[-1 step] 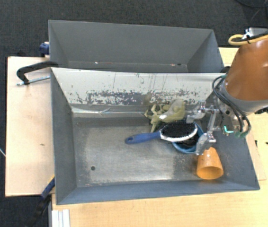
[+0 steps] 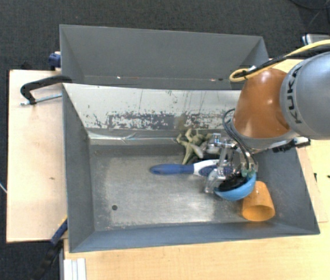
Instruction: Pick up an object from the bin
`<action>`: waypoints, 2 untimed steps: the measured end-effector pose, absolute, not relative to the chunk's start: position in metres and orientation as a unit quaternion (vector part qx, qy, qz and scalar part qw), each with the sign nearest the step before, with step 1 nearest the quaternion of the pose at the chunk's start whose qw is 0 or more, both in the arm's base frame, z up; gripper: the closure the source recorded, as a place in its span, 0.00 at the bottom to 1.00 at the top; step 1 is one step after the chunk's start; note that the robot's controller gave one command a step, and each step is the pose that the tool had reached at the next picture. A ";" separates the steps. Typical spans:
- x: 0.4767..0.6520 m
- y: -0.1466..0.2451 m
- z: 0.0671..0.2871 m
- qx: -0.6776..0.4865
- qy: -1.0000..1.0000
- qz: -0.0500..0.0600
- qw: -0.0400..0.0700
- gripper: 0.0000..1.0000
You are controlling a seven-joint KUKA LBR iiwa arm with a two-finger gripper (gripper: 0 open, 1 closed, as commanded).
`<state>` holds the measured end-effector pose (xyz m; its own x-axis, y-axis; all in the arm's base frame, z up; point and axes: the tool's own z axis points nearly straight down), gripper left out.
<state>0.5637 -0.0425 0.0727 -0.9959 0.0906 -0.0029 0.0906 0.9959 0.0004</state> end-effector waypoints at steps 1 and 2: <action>0.565 -0.022 0.101 0.115 0.993 0.000 0.002 0.00; 0.562 -0.038 0.106 0.132 0.991 0.001 0.001 0.00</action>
Offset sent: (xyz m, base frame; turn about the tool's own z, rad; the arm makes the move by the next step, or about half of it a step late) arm 0.0009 0.0197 0.0273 0.1411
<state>0.5616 -0.0377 0.1059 -0.9652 0.2614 -0.0023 0.2614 0.9652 0.0020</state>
